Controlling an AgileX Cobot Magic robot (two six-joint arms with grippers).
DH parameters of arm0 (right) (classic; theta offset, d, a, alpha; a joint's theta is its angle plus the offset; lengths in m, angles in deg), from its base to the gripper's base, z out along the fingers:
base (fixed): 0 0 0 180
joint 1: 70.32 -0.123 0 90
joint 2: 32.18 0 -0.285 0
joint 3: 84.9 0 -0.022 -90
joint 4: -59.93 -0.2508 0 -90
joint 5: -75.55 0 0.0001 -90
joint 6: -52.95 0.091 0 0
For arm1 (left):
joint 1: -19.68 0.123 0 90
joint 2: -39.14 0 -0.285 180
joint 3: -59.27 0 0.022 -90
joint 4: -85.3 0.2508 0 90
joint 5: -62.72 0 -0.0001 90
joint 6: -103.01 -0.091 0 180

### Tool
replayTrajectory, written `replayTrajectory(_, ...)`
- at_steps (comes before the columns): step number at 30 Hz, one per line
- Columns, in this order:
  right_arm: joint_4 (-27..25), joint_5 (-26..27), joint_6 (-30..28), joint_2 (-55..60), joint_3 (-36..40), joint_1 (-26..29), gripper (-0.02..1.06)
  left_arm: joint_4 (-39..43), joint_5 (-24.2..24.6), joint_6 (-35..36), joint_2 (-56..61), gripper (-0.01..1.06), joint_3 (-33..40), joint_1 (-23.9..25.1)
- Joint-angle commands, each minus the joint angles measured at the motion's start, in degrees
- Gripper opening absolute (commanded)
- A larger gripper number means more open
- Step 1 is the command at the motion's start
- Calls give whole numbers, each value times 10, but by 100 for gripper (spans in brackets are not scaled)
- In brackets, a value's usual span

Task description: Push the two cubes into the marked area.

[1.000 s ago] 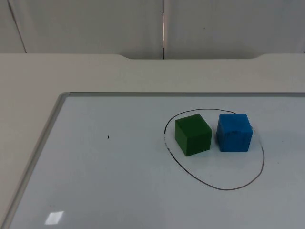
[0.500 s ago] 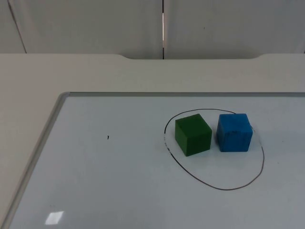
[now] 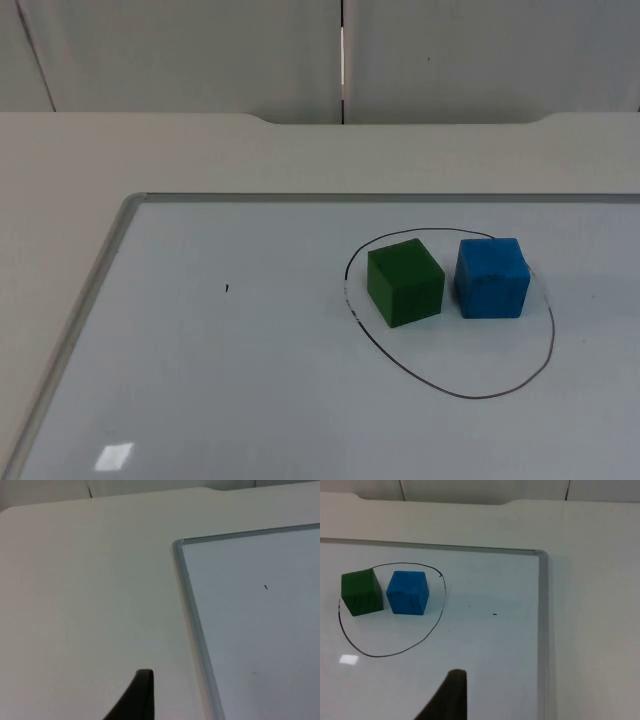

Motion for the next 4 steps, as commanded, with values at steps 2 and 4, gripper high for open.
replayTrajectory(2, 5, 3, -6, -2, 5, 5, 105, 3, -6, 4, 2, 105, 3, 33)
replayTrajectory(4, 5, 3, -6, -2, 5, 5, 105, 3, -6, 4, 2, 105, 3, 47)
